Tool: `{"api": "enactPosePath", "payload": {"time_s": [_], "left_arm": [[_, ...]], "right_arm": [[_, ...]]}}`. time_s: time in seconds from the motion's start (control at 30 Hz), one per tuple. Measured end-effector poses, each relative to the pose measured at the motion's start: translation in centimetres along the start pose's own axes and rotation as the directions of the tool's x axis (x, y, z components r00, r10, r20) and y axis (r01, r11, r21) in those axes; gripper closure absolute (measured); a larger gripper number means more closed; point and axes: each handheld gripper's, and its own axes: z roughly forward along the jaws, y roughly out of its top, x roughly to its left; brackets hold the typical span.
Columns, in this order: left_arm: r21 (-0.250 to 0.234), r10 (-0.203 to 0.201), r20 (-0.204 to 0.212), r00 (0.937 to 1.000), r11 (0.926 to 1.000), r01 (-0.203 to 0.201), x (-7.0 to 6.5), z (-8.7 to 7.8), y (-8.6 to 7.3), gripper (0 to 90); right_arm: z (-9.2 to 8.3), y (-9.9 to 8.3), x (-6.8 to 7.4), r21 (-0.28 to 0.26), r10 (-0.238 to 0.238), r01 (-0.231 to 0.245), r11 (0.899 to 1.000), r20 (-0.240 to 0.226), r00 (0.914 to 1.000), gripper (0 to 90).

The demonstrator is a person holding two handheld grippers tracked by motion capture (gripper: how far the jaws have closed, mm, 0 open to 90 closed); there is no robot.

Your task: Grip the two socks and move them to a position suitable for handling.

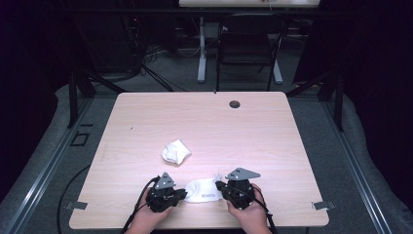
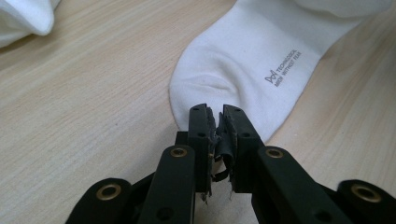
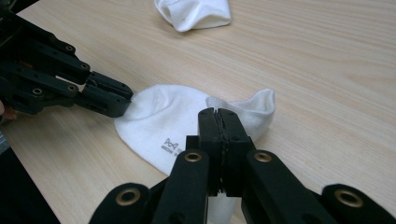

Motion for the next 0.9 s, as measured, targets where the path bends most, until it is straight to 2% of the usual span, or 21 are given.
{"api": "enactPosePath", "payload": {"time_s": [0.23,0.37,0.43,0.47,0.5,0.73,0.87,0.9], "left_arm": [[0.006,-0.012,-0.008,0.9999,0.9999,0.012,0.2,-0.3,-0.2,82.0],[0.018,-0.006,-0.014,0.9999,0.9998,0.006,0.2,-0.6,-0.3,81.9],[0.018,-0.008,-0.017,0.9998,0.9998,0.008,0.2,-0.7,-0.3,82.0],[0.02,-0.018,-0.015,0.9997,0.9996,0.018,0.1,-0.7,-0.4,82.0],[0.026,-0.008,-0.016,0.9998,0.9996,0.009,0.2,-0.8,-0.4,82.0],[0.035,-0.011,-0.02,0.9997,0.9993,0.011,0.2,-1.1,-0.5,82.0],[0.043,-0.012,-0.019,0.9998,0.999,0.013,0.3,-1.3,-0.6,82.0],[0.045,-0.011,-0.019,0.9997,0.9989,0.012,0.3,-1.4,-0.6,82.0]], "right_arm": [[-0.7,-0.7,-0.8,0.009,0.008,-0.008,1.0,0.016,0.9998,89.6],[-1.0,-1.1,-1.5,0.014,0.016,-0.017,1.0,0.034,0.9993,89.6],[-1.1,-1.4,-1.8,0.019,0.031,-0.032,0.999,0.036,0.9989,89.5],[-1.3,-1.5,-2.0,0.028,0.031,-0.032,0.999,0.038,0.9988,89.5],[-1.3,-1.6,-2.1,0.03,0.037,-0.038,0.999,0.041,0.9985,89.5],[-0.9,-2.5,-2.8,0.078,0.083,-0.086,0.993,0.045,0.9955,89.4],[-0.7,-2.8,-3.0,0.107,0.064,-0.07,0.992,0.062,0.9961,89.2],[-0.6,-2.9,-3.0,0.104,0.072,-0.078,0.992,0.064,0.9954,89.0]]}}
